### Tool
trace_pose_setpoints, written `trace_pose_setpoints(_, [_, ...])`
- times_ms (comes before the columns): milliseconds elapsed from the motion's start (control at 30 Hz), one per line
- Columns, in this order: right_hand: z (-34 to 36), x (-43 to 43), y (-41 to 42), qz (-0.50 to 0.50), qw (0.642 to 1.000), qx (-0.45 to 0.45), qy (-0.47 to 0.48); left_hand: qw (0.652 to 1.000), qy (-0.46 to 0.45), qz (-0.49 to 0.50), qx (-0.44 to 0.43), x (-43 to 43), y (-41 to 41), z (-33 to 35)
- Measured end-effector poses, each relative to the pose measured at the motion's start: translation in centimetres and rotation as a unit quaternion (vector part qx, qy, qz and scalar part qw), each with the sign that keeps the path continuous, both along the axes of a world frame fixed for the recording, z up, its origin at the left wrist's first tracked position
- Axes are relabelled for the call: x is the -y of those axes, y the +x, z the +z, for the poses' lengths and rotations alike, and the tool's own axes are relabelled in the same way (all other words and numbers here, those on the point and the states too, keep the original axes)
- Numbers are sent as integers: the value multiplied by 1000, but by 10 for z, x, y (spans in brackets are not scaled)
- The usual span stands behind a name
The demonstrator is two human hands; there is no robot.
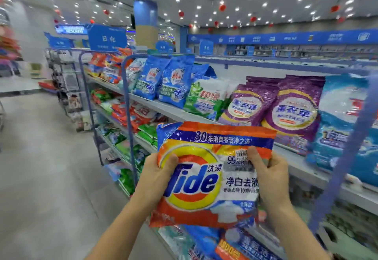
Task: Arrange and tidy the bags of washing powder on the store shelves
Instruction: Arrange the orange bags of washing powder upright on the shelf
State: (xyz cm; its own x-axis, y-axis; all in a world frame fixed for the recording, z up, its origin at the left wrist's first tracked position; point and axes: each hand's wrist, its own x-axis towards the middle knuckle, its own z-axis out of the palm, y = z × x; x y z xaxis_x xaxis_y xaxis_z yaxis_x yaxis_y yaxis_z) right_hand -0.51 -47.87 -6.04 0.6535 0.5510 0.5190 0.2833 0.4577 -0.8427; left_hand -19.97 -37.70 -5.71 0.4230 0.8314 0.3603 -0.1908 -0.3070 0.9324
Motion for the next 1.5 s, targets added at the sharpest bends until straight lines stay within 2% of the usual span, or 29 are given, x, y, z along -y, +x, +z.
trace_pose_setpoints(167, [8, -79, -40, 66, 997, -23, -18, 999, -24, -7, 31, -60, -47, 9])
trace_pose_setpoints(333, [8, -162, -71, 278, 957, 8, -87, 994, -36, 93, 50, -123, -82, 8])
trace_pose_setpoints(400, [3, -196, -81, 325, 938, 8, -118, 989, -30, 133, 53, -149, -95, 2])
trace_pose_setpoints(533, [-10, -280, -96, 346, 928, -37, -134, 982, -22, 176, 63, -212, -117, -5])
trace_pose_setpoints(633, [-15, -351, -107, 342, 925, -100, -130, 981, -21, 191, 35, -270, -129, -1])
trace_pose_setpoints(800, [-6, -476, -116, 393, 902, -138, -115, 976, -63, 206, 25, -370, -144, 4])
trace_pose_setpoints(1000, [2, -612, -141, 468, 867, -117, -122, 946, -69, 311, 61, -480, -164, 3])
trace_pose_setpoints(1300, [-23, -791, -199, 522, 828, -81, -188, 935, -56, 343, 75, -656, -224, -4])
trace_pose_setpoints(1367, [-24, -828, -222, 517, 831, -83, -188, 938, -62, 333, 71, -702, -246, -4])
trace_pose_setpoints(1500, [-22, -904, -276, 451, 872, -88, -170, 952, -100, 284, 57, -797, -297, 2])
